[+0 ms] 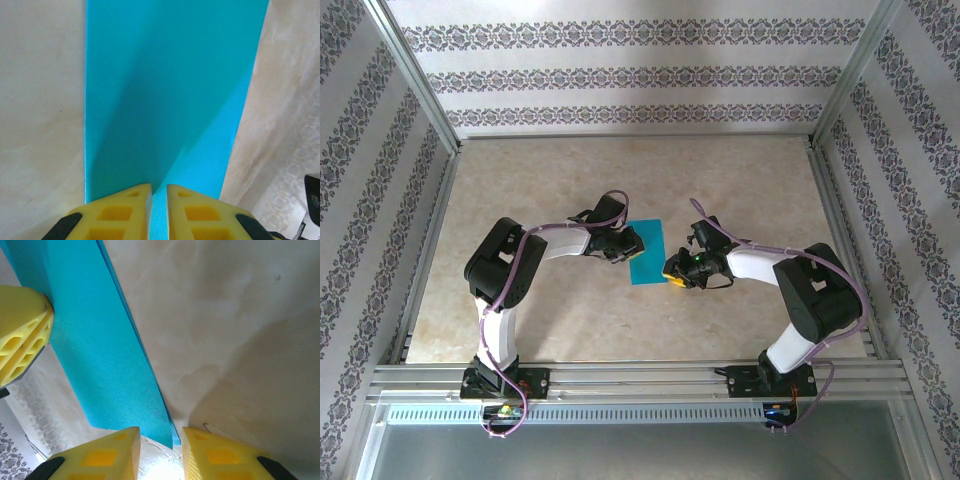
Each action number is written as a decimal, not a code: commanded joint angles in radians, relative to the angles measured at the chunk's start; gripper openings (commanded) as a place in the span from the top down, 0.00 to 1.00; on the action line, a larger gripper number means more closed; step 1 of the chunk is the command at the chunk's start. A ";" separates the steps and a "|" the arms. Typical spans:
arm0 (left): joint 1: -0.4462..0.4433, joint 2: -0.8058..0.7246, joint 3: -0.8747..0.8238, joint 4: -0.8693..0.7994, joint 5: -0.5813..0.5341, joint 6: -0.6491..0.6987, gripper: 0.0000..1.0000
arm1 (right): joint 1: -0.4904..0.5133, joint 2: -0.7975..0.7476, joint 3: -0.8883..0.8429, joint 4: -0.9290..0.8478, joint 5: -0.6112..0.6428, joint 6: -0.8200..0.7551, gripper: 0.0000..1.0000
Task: Fold a paper plane with a square sheet of paper (pick it up from the middle)
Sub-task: Fold the triangle a second time at the center of the table.
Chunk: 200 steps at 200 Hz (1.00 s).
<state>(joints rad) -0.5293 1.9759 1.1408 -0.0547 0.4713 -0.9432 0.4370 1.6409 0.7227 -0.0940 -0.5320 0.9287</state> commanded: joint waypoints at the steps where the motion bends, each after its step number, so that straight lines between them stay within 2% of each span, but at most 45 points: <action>1: -0.009 0.028 -0.020 -0.025 0.001 0.021 0.83 | 0.014 0.020 0.026 -0.026 0.004 -0.023 0.71; 56: -0.008 0.028 -0.022 -0.027 0.002 0.021 0.83 | 0.028 0.045 0.046 -0.017 -0.028 -0.026 0.78; 157: -0.008 0.020 -0.018 -0.031 0.004 0.023 0.83 | 0.014 0.062 0.047 0.039 -0.008 0.018 0.81; 200: -0.008 -0.035 -0.010 0.019 0.042 0.081 0.80 | 0.007 0.043 0.029 0.013 -0.007 0.023 0.93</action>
<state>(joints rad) -0.5293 1.9759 1.1408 -0.0532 0.4793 -0.9295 0.4538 1.6936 0.7528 -0.0669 -0.5438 0.9451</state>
